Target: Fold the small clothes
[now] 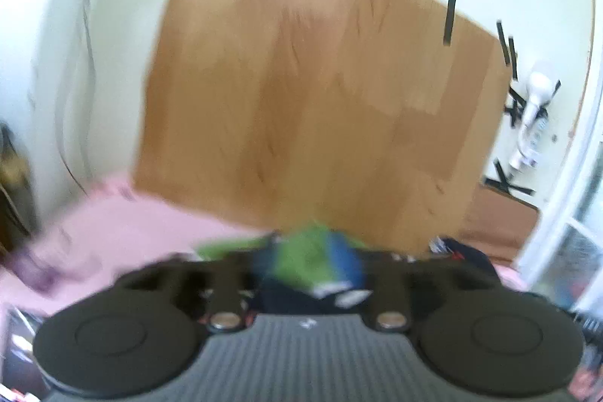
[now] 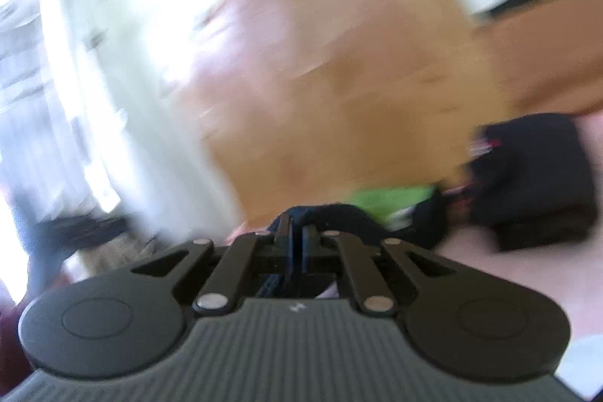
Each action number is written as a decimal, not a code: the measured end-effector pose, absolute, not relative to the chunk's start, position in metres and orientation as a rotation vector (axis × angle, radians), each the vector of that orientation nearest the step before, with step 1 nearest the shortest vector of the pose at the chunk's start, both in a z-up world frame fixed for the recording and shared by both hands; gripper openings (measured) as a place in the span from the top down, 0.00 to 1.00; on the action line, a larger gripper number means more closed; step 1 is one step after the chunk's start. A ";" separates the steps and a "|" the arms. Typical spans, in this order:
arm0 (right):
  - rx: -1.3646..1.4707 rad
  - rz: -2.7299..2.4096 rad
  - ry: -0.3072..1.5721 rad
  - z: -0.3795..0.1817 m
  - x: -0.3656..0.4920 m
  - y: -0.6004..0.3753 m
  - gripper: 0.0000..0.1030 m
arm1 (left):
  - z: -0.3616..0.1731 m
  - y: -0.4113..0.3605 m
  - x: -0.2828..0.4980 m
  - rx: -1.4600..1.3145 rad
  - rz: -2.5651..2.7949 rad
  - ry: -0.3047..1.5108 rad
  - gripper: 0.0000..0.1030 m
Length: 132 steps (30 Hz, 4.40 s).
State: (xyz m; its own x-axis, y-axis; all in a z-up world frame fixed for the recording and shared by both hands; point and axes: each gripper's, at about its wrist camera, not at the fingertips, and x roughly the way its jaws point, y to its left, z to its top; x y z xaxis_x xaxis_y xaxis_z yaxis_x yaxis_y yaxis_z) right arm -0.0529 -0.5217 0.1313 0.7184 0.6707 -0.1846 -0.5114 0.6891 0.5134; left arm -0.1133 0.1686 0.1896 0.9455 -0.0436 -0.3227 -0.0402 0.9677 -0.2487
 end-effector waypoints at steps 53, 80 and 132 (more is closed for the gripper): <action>0.001 0.515 0.669 -0.005 0.085 -0.084 0.89 | 0.016 0.086 -0.119 -0.037 -0.039 0.779 0.69; 0.224 0.542 0.676 0.020 -0.023 -0.202 0.46 | 0.050 0.171 -0.168 -0.243 0.024 0.699 0.05; 0.290 -0.132 0.467 0.042 -0.028 -0.376 0.89 | 0.084 0.186 -0.141 -0.220 0.018 0.628 0.31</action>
